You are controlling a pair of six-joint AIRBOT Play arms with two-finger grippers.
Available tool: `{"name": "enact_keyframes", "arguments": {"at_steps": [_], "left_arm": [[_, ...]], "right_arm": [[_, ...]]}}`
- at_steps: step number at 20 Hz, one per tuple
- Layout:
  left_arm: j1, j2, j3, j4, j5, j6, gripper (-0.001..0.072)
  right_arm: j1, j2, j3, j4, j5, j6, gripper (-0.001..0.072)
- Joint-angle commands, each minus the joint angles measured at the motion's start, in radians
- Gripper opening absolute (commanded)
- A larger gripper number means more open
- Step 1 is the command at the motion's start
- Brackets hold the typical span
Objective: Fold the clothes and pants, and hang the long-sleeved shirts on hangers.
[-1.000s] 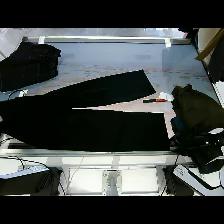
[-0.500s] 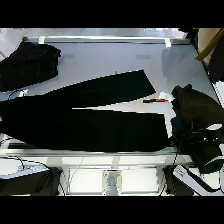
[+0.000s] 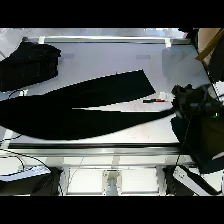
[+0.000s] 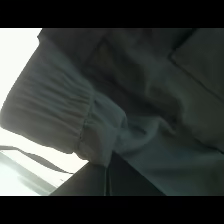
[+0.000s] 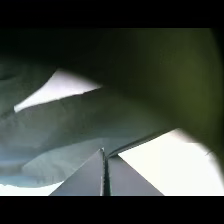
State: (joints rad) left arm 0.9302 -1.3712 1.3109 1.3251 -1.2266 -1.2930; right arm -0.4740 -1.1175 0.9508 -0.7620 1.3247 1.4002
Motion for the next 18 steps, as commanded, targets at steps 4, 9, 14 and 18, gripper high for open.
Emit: {"name": "enact_keyframes", "arguments": {"at_steps": [4,9,14,18], "left_arm": [[-0.214,-0.172,0.333,0.317,-0.074,-0.208,0.001],[-0.267,-0.302,0.444,0.272,-0.04,-0.334,0.001],[-0.319,-0.366,0.444,0.272,0.105,-0.442,0.001],[-0.346,-0.394,0.444,0.268,0.188,-0.488,0.0011]], "right_arm": [[0.136,-0.354,0.467,0.029,-0.238,0.118,0.0007],[0.25,-0.618,0.693,0.029,-0.422,0.164,0.0007],[0.322,-0.819,0.843,0.029,-0.57,0.232,0.0007],[0.371,-0.875,0.898,0.029,-0.724,0.239,0.0009]]}}
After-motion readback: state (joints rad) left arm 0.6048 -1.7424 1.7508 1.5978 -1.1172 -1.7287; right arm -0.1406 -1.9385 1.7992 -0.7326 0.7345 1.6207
